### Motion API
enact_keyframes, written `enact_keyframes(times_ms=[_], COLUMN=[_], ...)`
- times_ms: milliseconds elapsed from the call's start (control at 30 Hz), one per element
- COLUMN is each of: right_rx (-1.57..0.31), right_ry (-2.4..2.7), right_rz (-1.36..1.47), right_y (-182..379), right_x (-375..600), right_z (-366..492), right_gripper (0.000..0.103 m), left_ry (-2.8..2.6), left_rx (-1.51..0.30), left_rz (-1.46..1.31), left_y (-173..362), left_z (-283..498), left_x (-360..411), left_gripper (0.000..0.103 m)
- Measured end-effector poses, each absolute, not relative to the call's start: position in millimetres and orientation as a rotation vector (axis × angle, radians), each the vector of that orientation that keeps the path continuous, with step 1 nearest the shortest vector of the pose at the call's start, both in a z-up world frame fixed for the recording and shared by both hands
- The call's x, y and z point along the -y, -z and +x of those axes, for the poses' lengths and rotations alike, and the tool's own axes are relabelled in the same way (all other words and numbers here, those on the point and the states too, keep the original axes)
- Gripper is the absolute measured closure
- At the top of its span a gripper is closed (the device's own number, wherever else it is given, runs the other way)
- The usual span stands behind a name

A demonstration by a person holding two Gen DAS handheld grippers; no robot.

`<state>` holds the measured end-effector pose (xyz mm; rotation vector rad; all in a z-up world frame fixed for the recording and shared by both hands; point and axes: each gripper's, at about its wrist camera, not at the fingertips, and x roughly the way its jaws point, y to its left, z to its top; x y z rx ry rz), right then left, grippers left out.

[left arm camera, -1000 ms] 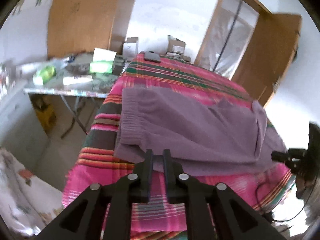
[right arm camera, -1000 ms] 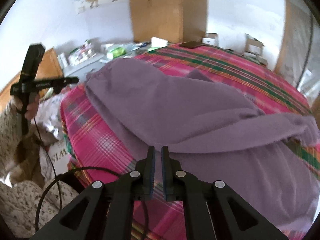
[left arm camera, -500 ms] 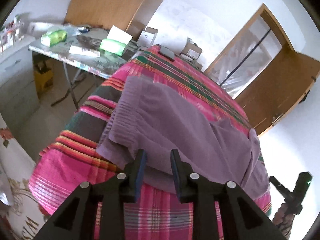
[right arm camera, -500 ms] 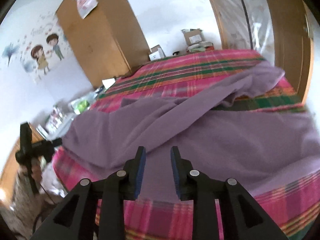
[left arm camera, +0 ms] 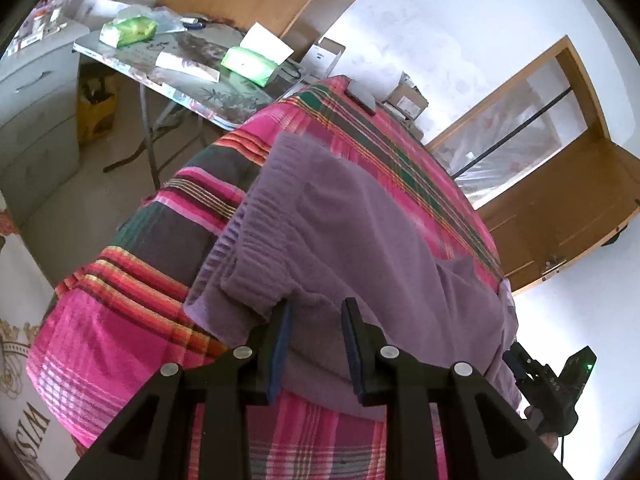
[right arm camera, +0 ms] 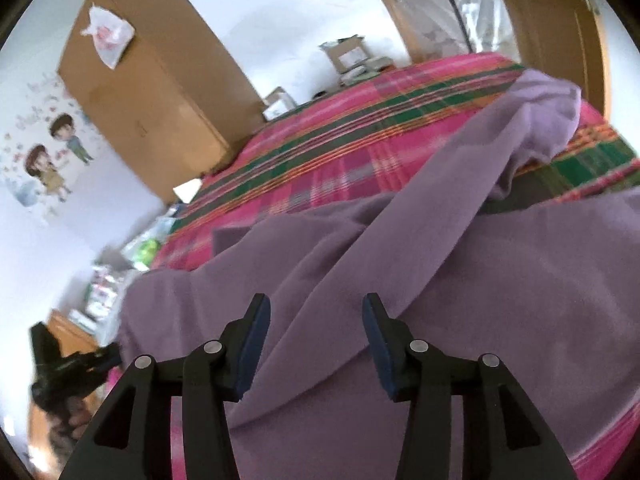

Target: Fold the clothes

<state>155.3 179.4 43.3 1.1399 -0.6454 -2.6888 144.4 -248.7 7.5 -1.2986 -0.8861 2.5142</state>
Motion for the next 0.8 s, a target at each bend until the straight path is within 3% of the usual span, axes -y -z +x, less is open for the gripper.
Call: enact_keyframes(times_ms=[333, 533, 800], right_rx=[0.586, 0.632, 0.627], right_ry=[2.781, 2.796, 2.827], right_rz=[1.342, 1.381, 1.328], right_y=[-34, -29, -35], right_x=[-164, -170, -170], right_z=[139, 146, 160], right_gripper=[0.055, 0.086, 0.099], left_ry=[-2.507, -2.488, -2.478], left_rx=[0.898, 0.923, 0.968], left_rz=[-1.307, -1.306, -1.303], left_y=[-5, -3, 1], left_z=[142, 142, 143], left_x=[250, 253, 260], left_gripper=[0.077, 0.077, 0.087])
